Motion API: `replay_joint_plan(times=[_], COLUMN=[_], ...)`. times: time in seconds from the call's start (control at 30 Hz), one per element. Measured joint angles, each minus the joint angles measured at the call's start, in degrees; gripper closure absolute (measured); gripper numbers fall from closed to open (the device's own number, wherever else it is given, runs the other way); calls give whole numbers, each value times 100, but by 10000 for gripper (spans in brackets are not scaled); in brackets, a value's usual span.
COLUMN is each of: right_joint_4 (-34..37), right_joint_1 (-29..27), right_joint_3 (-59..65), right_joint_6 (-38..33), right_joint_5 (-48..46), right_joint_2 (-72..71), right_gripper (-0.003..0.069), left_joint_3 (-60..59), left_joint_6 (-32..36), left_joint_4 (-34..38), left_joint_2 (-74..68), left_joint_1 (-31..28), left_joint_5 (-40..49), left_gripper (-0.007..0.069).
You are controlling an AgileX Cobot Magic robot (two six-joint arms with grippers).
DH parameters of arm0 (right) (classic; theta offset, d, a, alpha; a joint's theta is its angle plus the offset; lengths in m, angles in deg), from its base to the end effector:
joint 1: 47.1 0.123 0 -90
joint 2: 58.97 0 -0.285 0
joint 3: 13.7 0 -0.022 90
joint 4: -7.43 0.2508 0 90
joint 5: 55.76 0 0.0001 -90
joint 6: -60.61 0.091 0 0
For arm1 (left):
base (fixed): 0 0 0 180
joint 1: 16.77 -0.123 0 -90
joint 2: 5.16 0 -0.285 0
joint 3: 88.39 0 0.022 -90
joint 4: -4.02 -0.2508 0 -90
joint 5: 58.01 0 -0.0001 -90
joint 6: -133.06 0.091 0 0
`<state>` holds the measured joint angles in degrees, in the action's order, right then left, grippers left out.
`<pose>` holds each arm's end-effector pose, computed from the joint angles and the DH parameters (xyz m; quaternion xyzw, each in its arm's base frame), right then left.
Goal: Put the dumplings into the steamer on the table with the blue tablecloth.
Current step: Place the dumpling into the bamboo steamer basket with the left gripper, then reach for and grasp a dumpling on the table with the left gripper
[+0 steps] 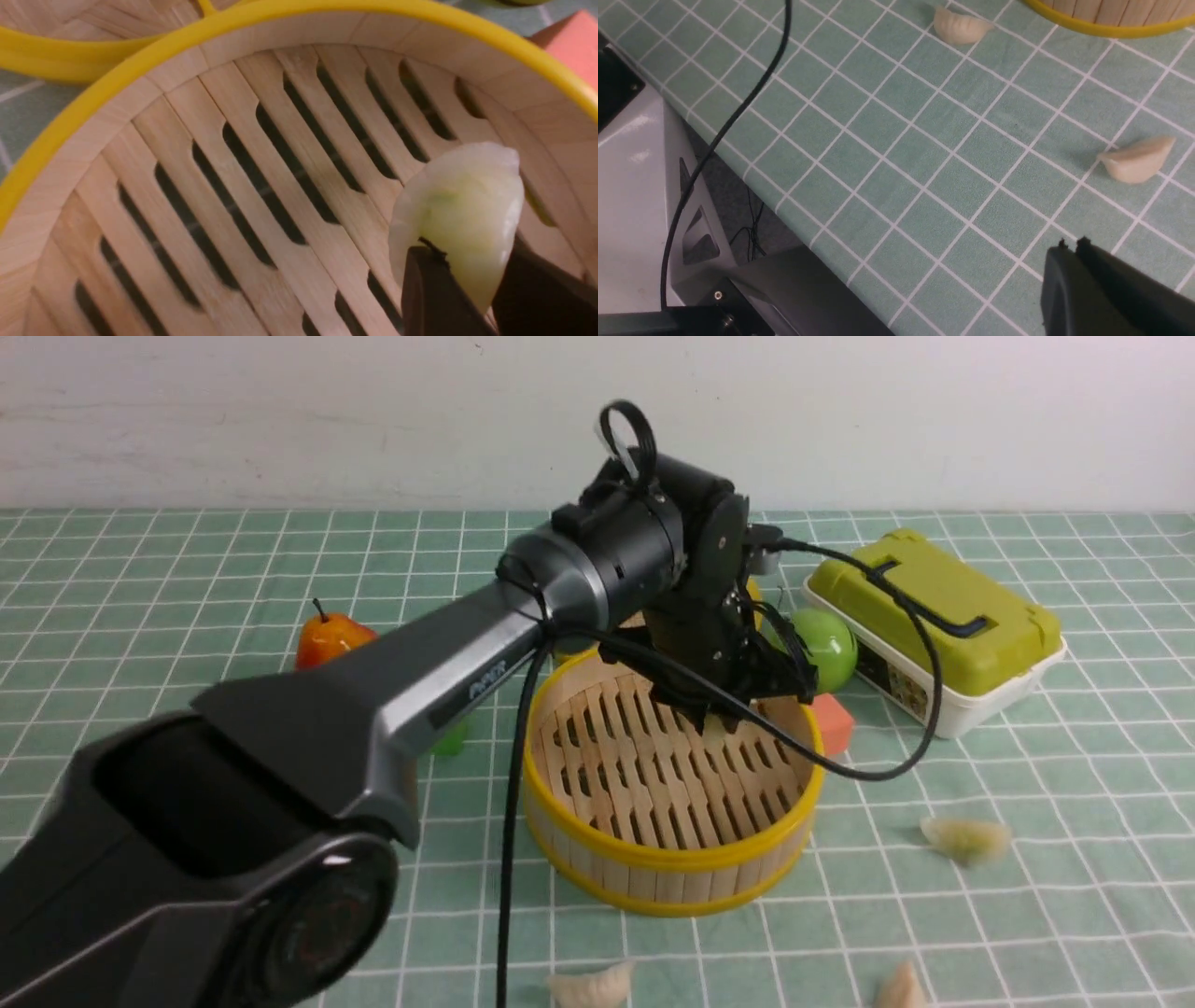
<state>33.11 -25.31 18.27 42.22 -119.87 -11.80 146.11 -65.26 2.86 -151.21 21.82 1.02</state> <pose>0.0808 0.0705 0.3358 -0.2905 0.8790 0.2293 0.3007 0.4171 -0.3308 0.2181 0.1730 0.9516 -0.1124 0.2279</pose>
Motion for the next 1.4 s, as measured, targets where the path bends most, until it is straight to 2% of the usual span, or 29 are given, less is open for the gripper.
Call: replay_joint_plan(times=[0.13, 0.23, 0.37, 0.4, 0.43, 0.47, 0.53, 0.6, 0.63, 0.7, 0.87, 0.97, 1.07, 1.17, 1.4], right_joint_4=[-180, -277, -347, -347, -347, -347, -347, -347, -360, -360, -354, -319, -305, -278, -263], right_joint_1=[0, 0, 0, 0, 0, 0, 0, 0, 0, 0, 0, 0, 0, 0, 0], right_joint_3=[0, 0, 0, 0, 0, 0, 0, 0, 0, 0, 0, 0, 0, 0, 0], right_joint_6=[0, 0, 0, 0, 0, 0, 0, 0, 0, 0, 0, 0, 0, 0, 0], right_joint_5=[-84, -88, -46, -46, -11, 18, 71, 88, 107, 106, 122, 127, 127, 127, 127], right_joint_2=[-18, -18, -18, -18, -18, -18, -18, -18, -18, -18, -21, -21, -21, -21, -21], right_gripper=[636, 635, 628, 628, 627, 625, 622, 618, 617, 616, 615, 612, 607, 603, 597], left_joint_3=[123, 150, 149, 149, 143, 143, 135, 31, -319, -743, -2305, -3615, -4543, -5388, -5852], left_joint_6=[-77, -77, -78, -78, -8, 56, 155, 225, 431, 650, 1296, 2053, 2656, 3317, 4367], left_joint_4=[-24, -116, -208, -209, -245, -268, -288, -295, -190, -70, 22, 195, 582, 996, 1165], left_joint_2=[-220, -225, -18, -18, 218, 405, 871, 1313, 2038, 2524, 3607, 4126, 4313, 4280, 3804], left_joint_1=[0, 0, 0, 0, 0, 0, 0, 0, 0, 0, 5, 5, 0, 5, 5], left_joint_5=[-61, -56, 248, 274, 489, 627, 878, 1013, 1141, 1170, 1217, 1222, 1154, 605, -362], left_gripper=[462, 400, 211, 203, 143, 114, 82, 73, 74, 81, 99, 104, 104, 104, 105])
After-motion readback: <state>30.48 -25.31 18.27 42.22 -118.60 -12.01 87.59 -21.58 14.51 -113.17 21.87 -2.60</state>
